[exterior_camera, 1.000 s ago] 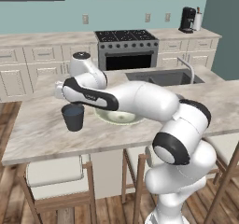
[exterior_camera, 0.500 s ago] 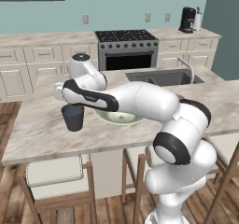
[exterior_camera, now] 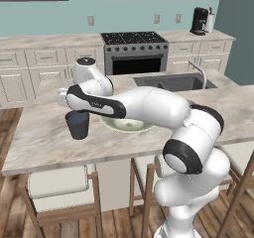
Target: There are four ice cubes in the ice bowl. Place two ice cubes in each glass of water.
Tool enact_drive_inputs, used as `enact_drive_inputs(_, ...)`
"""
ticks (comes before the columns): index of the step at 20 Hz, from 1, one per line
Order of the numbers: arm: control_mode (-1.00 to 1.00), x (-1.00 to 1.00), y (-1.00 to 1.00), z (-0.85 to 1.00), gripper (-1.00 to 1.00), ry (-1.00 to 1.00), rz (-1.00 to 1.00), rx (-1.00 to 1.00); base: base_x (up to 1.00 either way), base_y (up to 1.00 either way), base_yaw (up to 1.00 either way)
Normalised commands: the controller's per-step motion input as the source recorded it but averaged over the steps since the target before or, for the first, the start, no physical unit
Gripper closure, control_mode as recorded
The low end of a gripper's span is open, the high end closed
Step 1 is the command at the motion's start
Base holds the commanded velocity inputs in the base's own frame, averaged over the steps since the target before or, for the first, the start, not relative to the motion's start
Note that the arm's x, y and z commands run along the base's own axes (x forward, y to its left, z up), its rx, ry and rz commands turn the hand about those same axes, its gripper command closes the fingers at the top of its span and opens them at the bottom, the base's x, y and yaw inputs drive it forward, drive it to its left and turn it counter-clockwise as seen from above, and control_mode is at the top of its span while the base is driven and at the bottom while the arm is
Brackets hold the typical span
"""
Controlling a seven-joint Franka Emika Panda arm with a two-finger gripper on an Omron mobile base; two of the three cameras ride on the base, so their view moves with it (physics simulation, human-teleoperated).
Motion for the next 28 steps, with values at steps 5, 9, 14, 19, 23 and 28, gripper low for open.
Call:
enact_drive_inputs(5,-1.0,0.02,0.0,-0.04,-1.0,0.01,0.0,0.0,0.0,0.0,0.0)
enact_drive_inputs(9,-1.0,0.03,0.0,0.0,-1.0,0.0,0.0,0.0,0.0,0.0,0.0)
enact_drive_inputs(14,-1.0,0.03,0.0,0.01,-1.0,0.0,0.0,0.0,0.0,0.0,0.0)
enact_drive_inputs(19,-1.0,0.0,0.0,0.41,-1.0,0.0,0.0,0.0,0.0,0.0,0.0)
enact_drive_inputs(23,-1.0,-0.4,-0.49,0.2,-1.0,0.0,0.0,0.0,0.0,0.0,0.0)
enact_drive_inputs(28,-1.0,-0.89,-1.0,-0.17,-1.0,0.0,0.12,0.0,0.0,0.0,0.0)
